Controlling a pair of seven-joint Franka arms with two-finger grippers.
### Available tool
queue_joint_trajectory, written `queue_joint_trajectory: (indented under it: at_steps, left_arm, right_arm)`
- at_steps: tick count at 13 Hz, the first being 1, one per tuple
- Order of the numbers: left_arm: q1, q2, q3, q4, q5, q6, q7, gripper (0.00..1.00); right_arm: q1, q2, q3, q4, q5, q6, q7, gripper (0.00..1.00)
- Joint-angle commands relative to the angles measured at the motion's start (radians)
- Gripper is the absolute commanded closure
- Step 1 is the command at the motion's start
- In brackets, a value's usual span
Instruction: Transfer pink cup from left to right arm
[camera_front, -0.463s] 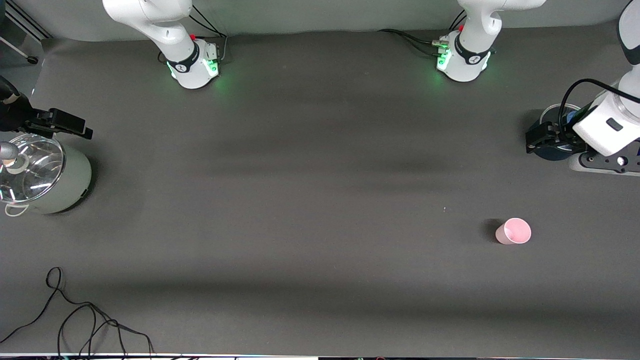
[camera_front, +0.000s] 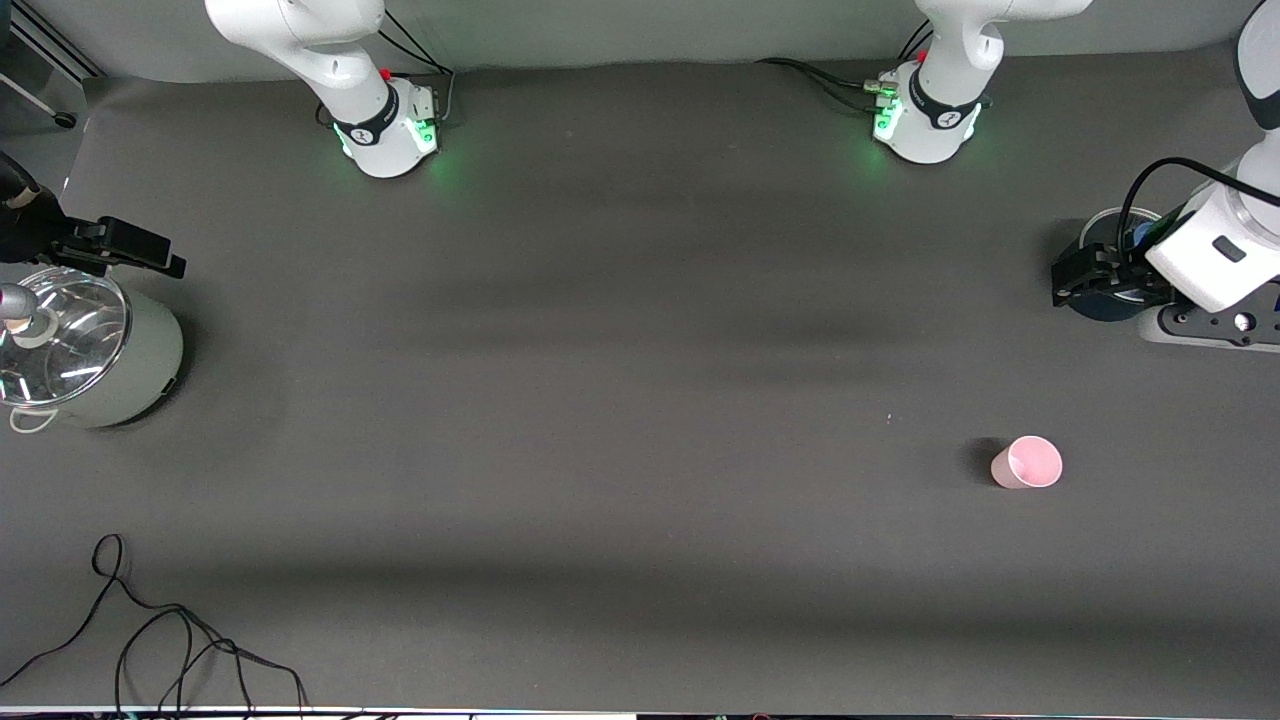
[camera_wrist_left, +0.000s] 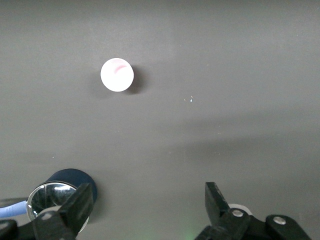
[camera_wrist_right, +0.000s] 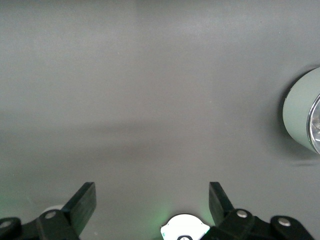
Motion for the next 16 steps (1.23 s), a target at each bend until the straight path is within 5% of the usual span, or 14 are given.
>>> queue_joint_trajectory:
  at_steps: [1,6,8,16]
  left_arm:
    - [-0.015,0.014,0.018,0.035,-0.010,-0.001,0.003,0.00]
    - [-0.013,0.016,0.021,0.048,0.004,0.008,0.029,0.00]
    - [0.043,0.034,0.020,0.073,-0.022,0.018,0.215,0.00]
    - [0.365,0.273,0.018,0.228,-0.412,0.011,0.925,0.00]
  right_arm:
    - [-0.005,0.016,-0.001,0.031,0.014,-0.024,-0.017,0.00]
    - [-0.008,0.036,-0.001,0.030,0.015,-0.024,-0.022,0.00]
    - [-0.003,0.038,-0.002,0.031,0.011,-0.022,-0.022,0.00]
    - [-0.011,0.054,-0.002,0.025,-0.008,-0.012,-0.034,0.00]
